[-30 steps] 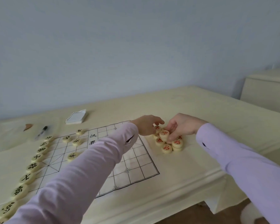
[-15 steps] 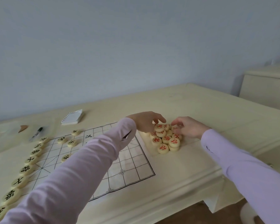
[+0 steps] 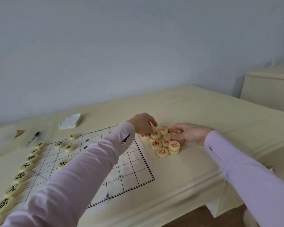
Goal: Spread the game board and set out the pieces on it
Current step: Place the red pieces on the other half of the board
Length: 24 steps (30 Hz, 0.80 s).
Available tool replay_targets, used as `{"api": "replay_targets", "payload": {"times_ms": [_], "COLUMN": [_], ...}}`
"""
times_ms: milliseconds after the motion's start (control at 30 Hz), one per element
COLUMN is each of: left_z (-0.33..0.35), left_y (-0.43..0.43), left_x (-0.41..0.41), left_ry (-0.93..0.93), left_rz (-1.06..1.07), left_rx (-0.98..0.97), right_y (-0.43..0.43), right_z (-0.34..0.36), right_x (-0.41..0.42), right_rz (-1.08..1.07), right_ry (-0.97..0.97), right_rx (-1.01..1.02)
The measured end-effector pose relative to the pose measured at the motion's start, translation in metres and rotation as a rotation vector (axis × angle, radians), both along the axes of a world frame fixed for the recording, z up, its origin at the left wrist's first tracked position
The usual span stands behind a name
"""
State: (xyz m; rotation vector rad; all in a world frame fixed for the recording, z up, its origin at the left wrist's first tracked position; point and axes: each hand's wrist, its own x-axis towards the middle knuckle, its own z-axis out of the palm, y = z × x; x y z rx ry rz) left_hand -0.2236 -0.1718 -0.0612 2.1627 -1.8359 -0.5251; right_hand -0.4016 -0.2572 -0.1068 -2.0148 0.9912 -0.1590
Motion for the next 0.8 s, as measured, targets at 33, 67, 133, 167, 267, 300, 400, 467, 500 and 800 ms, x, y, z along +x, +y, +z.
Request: {"api": "replay_targets", "payload": {"times_ms": [33,67,133,167,267,300,400,467,500,800], "left_z": [0.001,0.003,0.006,0.007,0.006,0.005,-0.003,-0.007,-0.008,0.0], "left_y": [0.001,0.002,0.002,0.002,0.001,0.0,-0.007,-0.012,-0.013,-0.009], "left_x": [0.0,-0.001,-0.005,-0.008,-0.016,-0.018,-0.02,-0.016,-0.014,-0.023], "left_ry": [0.0,-0.008,-0.046,-0.071,-0.12,-0.135,-0.2,-0.225,-0.232,-0.241], "left_rz": [0.006,0.009,-0.017,-0.045,-0.118,-0.135,-0.144,-0.086,-0.053,-0.351], "left_rx": [-0.028,-0.068,-0.128,-0.126,-0.052,-0.033,-0.036,-0.07,-0.081,-0.013], "right_y": [0.0,0.0,0.0,-0.001,-0.002,-0.002,0.0,0.002,0.003,-0.002], "right_z": [0.001,0.002,0.001,0.0,-0.002,-0.002,-0.001,0.0,0.001,-0.004], "right_x": [0.0,0.0,0.001,0.002,0.002,0.002,0.003,0.003,0.003,0.0], "right_rz": [-0.005,-0.019,-0.049,-0.061,-0.082,-0.085,-0.076,-0.076,-0.077,-0.102], "right_ry": [0.001,-0.004,-0.018,-0.021,-0.037,-0.045,-0.041,-0.047,-0.054,-0.078], "right_rx": [-0.004,-0.005,-0.015,-0.022,-0.022,-0.018,-0.035,-0.039,-0.039,-0.048]}}
